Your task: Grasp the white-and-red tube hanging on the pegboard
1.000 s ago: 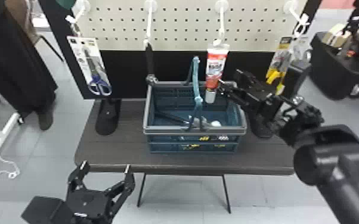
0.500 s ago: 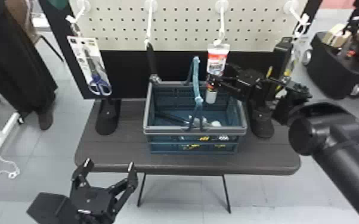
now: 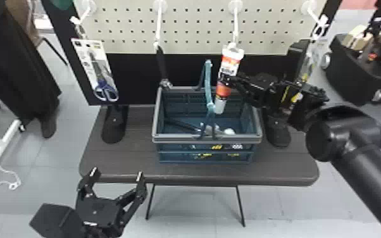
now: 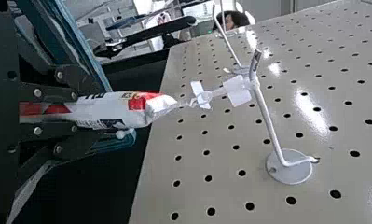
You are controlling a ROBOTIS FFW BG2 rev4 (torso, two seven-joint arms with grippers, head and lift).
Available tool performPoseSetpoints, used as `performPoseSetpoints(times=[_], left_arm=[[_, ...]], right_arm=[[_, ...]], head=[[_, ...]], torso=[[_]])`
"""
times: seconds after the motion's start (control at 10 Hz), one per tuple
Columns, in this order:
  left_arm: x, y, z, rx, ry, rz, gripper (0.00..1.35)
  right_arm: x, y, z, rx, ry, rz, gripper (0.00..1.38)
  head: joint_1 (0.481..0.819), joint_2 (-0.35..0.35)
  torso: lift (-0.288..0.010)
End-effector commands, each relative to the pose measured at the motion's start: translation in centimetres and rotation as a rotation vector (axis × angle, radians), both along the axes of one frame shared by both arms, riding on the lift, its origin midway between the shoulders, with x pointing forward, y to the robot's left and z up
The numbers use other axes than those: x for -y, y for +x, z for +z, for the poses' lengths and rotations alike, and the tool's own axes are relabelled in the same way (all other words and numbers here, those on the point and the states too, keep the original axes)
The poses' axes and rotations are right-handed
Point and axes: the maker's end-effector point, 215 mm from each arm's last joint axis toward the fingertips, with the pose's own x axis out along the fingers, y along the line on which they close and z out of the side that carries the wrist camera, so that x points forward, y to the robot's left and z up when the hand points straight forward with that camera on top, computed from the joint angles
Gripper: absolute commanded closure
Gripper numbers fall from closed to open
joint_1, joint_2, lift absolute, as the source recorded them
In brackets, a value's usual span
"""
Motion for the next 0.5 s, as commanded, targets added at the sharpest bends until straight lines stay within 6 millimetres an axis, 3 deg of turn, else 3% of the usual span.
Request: performPoseSetpoints(times=[0.0,0.4], left_arm=[[0.0,0.04,0.05,0.001,0.0,0.0,0.2],[0.08,-0.04,-0.03,-0.001,-0.002,-0.001,0.2]], right_arm=[[-0.1,-0.2,-0.17,-0.001,0.0,0.001,1.29],[-0.13,-0.05,0.24,0.007,0.011,-0.001,1.29]], head=[[0.819,0.008],[0.819,0.008]], torso=[[-0.1],[-0.1]])
